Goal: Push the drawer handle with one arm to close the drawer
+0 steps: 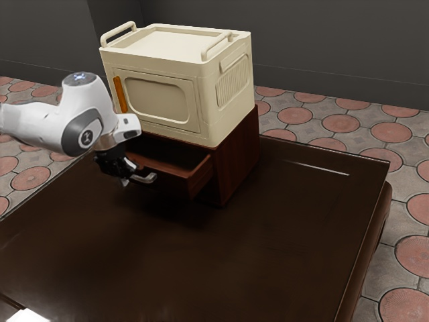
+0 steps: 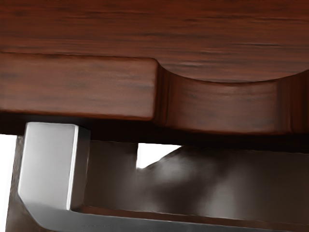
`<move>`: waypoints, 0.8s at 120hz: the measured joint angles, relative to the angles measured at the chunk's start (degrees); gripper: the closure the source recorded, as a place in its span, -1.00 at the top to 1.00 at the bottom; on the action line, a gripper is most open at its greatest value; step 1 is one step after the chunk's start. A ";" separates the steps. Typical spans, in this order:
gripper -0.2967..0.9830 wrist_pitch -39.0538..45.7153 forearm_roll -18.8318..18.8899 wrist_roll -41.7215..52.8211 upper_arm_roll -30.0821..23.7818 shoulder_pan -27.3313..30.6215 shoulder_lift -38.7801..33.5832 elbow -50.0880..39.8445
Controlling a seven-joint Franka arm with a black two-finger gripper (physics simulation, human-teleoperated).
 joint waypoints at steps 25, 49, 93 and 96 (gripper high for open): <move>-0.69 -0.03 -1.09 0.47 -0.20 -0.32 4.54 5.07; -0.69 -0.25 -2.62 1.03 -0.55 -0.43 8.35 9.81; -0.69 0.08 -5.49 2.57 -2.56 0.88 13.84 16.72; -0.69 0.48 -5.53 2.69 -2.58 0.93 13.88 16.68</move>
